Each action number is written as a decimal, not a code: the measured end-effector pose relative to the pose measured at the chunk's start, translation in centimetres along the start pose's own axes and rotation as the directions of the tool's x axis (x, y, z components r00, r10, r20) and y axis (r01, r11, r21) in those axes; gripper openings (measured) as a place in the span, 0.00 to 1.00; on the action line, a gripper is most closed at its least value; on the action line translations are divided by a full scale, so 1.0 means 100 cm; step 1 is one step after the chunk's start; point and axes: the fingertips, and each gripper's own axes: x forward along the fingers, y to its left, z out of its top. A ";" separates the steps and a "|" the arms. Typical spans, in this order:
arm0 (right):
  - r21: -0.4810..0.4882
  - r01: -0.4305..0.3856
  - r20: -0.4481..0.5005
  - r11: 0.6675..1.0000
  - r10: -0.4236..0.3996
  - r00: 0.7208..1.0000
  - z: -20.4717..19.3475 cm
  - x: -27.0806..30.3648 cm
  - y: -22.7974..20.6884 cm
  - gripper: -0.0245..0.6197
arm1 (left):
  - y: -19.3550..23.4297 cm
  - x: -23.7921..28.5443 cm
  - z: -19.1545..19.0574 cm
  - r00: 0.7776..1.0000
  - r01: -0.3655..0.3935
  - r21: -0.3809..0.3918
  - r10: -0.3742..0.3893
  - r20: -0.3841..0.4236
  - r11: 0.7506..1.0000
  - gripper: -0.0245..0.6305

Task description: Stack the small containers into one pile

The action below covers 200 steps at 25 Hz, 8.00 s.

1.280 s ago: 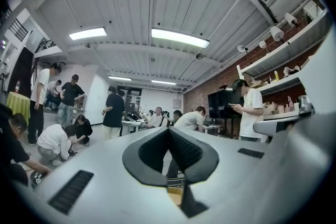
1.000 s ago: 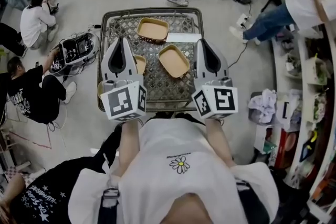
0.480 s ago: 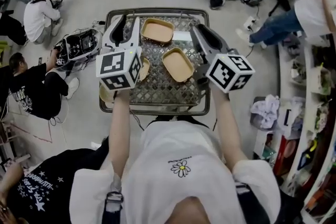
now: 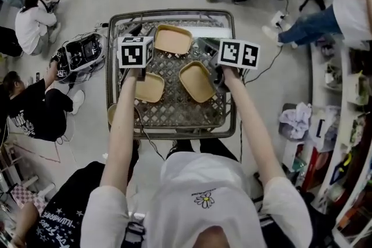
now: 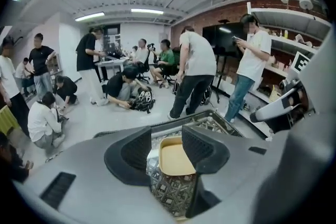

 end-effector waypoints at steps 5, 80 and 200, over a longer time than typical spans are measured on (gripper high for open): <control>0.125 0.036 -0.129 0.992 -0.020 0.991 -0.034 0.058 -0.039 0.27 | 0.015 0.058 -0.052 0.986 0.033 -0.034 -0.038 -0.165 0.999 0.33; -0.431 0.384 0.762 0.816 0.102 0.639 0.000 -0.250 0.181 0.10 | -0.125 -0.305 0.112 0.699 -0.199 0.125 0.052 0.713 0.972 0.09; -0.412 0.359 0.781 0.838 0.121 0.613 -0.008 -0.243 0.169 0.11 | -0.098 -0.308 0.081 0.690 -0.139 -0.100 0.169 0.704 0.985 0.08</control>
